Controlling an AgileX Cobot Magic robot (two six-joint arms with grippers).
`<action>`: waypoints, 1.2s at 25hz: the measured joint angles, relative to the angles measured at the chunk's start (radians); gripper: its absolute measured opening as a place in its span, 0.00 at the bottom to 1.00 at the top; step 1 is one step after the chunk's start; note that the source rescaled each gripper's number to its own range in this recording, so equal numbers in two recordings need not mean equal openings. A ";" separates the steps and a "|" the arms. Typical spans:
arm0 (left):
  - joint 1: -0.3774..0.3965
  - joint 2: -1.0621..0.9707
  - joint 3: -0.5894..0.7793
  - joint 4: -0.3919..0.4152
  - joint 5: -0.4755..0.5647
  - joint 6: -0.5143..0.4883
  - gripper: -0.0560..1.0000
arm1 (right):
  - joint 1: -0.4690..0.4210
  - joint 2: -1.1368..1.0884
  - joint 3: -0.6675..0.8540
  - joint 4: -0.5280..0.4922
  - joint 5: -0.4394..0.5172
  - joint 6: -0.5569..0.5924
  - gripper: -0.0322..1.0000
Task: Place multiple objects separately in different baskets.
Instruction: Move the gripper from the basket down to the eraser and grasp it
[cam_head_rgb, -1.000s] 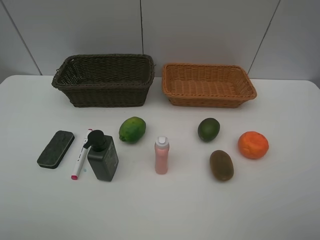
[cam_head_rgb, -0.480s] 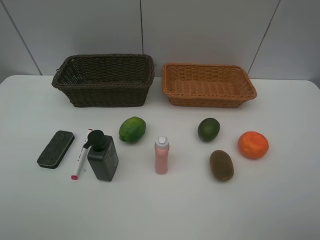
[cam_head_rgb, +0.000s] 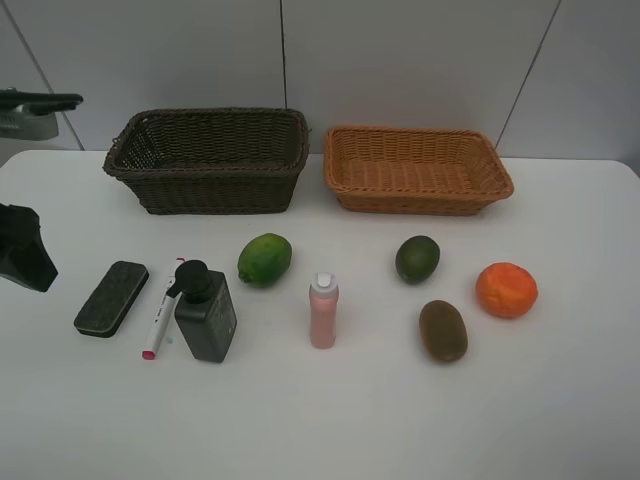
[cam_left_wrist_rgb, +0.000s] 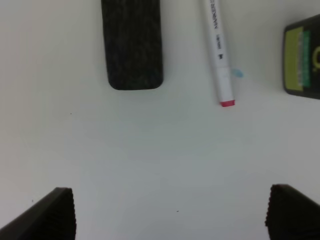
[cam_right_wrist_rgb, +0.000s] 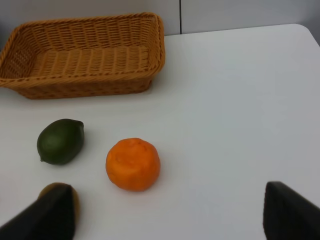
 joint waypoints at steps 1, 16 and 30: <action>0.000 0.034 -0.013 0.034 0.004 -0.018 1.00 | 0.000 0.000 0.000 0.000 0.000 0.000 0.86; 0.000 0.346 -0.036 0.120 -0.164 -0.092 1.00 | 0.000 0.000 0.000 0.000 0.000 0.000 0.86; 0.043 0.609 -0.037 0.103 -0.376 -0.096 1.00 | 0.000 0.000 0.000 0.000 0.000 0.000 0.86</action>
